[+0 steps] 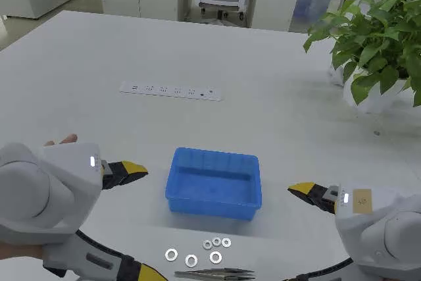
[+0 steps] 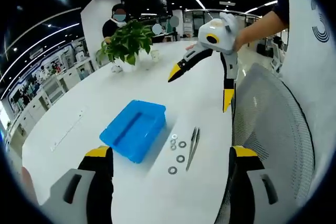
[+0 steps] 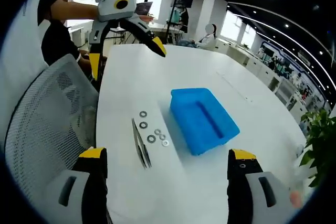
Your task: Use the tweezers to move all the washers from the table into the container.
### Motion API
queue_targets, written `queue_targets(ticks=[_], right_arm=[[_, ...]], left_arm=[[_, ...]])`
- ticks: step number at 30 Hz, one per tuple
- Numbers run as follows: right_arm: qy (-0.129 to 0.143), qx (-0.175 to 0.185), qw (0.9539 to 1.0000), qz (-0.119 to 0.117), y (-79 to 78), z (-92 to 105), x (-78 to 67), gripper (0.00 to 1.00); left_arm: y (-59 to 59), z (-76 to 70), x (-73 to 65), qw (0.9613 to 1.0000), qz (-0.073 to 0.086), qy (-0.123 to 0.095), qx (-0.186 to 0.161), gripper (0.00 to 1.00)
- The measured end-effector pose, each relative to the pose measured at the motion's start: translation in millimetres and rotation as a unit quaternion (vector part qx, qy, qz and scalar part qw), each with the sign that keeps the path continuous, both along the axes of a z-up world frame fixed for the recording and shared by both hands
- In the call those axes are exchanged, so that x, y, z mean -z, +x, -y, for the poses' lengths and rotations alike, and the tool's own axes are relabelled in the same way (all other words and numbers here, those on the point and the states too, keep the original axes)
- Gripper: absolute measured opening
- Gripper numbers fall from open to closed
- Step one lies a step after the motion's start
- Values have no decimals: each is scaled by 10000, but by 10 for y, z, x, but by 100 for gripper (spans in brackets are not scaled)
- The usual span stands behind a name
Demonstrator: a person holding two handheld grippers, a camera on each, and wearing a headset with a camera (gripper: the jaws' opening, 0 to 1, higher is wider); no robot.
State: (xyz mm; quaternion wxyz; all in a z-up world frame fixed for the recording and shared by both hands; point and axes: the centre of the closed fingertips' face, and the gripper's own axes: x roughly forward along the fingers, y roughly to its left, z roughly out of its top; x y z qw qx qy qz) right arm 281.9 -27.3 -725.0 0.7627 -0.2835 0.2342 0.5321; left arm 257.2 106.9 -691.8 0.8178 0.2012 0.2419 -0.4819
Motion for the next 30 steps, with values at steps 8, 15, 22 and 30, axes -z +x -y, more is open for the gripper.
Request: queue_targets(ticks=[8,15,22,30], right_arm=[[-58,-2,10000,36,-10,11,5,95],[-70,26,10000,45,3,20,0,95],[-92,31,9999,44,21,31,17,95],[-95,82,9999,47,46,57,22,95]], left_arm=[[-41,-19,62,10000,-72,45,20,97],[-53,-23,67,9999,-85,53,13,97],[-35,-32,68,10000,-64,72,-9,97],[-49,-34,122,9998,-69,161,3,97]])
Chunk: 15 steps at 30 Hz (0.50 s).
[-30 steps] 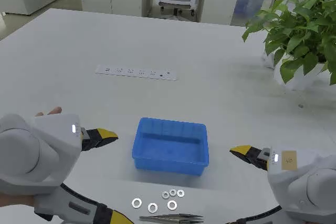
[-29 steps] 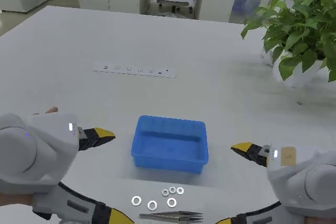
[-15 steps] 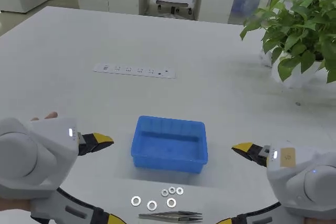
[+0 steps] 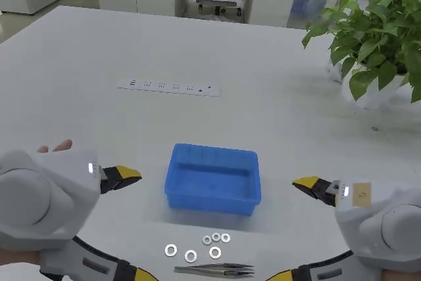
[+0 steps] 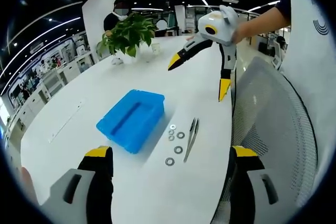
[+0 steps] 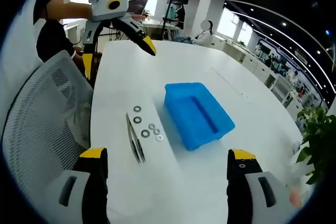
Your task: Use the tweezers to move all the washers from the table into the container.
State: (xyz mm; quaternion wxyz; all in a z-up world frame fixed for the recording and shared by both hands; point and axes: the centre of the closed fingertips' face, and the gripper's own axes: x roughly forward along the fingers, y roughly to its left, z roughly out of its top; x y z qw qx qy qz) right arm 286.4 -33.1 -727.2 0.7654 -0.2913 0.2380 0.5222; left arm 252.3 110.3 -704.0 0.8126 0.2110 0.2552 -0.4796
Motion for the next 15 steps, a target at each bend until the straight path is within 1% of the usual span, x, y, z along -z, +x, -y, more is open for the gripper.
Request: queue_targets(ticks=[4,10,15], right_arm=[[4,-9,10000,-8,2,-6,0,95],[-6,-34,10000,-29,6,-14,3,95],[-40,-70,10000,-51,-1,-20,19,95]], left_arm=[[10,-2,16,10000,-21,15,-11,97],[60,2,-16,10000,30,-14,-37,97],[74,14,-31,10000,43,-33,-26,97]])
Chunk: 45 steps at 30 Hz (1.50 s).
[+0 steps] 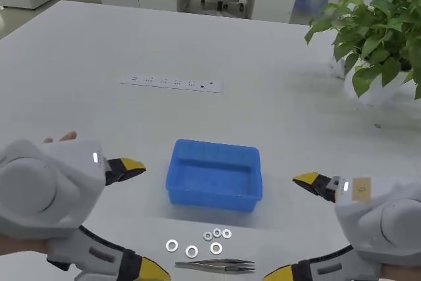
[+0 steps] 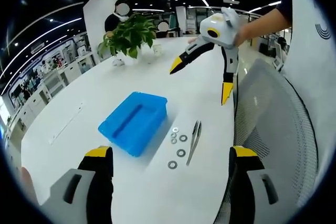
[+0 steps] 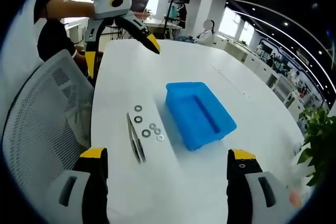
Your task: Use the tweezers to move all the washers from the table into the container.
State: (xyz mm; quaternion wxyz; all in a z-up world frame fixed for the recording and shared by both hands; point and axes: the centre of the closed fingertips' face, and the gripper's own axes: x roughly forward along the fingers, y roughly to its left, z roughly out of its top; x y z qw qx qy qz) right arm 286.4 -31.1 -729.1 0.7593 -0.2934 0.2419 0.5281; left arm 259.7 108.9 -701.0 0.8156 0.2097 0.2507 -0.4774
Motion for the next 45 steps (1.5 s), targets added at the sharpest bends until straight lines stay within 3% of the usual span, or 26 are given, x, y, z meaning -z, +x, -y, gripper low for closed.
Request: queue_targets(ticks=[8,24,45], right_arm=[[-53,-49,10000,-33,-29,-26,31,95],[-13,-36,10000,-23,-12,-34,6,94],[4,-11,10000,-7,-25,-35,-27,92]], left_arm=[[-25,-33,101,9998,-74,177,42,96],[43,-24,40,9999,14,116,5,96],[8,-12,88,9997,1,235,108,96]])
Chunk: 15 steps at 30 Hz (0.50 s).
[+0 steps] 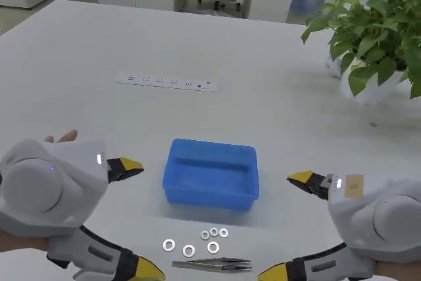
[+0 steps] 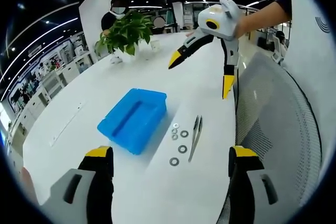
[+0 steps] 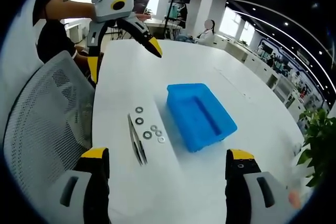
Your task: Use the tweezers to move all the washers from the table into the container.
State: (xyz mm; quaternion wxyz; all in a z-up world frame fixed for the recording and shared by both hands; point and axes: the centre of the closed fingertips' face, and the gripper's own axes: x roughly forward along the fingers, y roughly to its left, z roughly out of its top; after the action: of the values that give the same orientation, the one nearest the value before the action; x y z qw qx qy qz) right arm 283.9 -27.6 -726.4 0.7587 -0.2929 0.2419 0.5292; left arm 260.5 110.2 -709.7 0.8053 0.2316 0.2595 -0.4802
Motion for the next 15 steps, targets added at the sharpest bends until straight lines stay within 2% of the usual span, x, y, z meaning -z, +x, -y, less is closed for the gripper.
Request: queue_targets(ticks=[3,6,7,10,12,15], right_arm=[[11,-23,10000,-2,-10,-11,-3,90],[30,-57,10000,-7,-21,-36,-6,88],[65,-68,10000,-13,-26,-49,-11,87],[94,-85,9999,-87,-45,-74,5,84],[43,-150,9999,-56,-58,-86,37,83],[51,-186,9997,-160,-90,-102,87,82]], left_arm=[[-10,5,12,10000,9,31,25,95],[81,-38,-25,9994,287,114,-155,92],[88,-36,-33,9993,302,87,-179,93],[64,-11,-38,9997,179,-21,-184,89],[41,2,0,9998,158,24,-131,89],[-18,-18,135,9998,-13,190,-67,86]])
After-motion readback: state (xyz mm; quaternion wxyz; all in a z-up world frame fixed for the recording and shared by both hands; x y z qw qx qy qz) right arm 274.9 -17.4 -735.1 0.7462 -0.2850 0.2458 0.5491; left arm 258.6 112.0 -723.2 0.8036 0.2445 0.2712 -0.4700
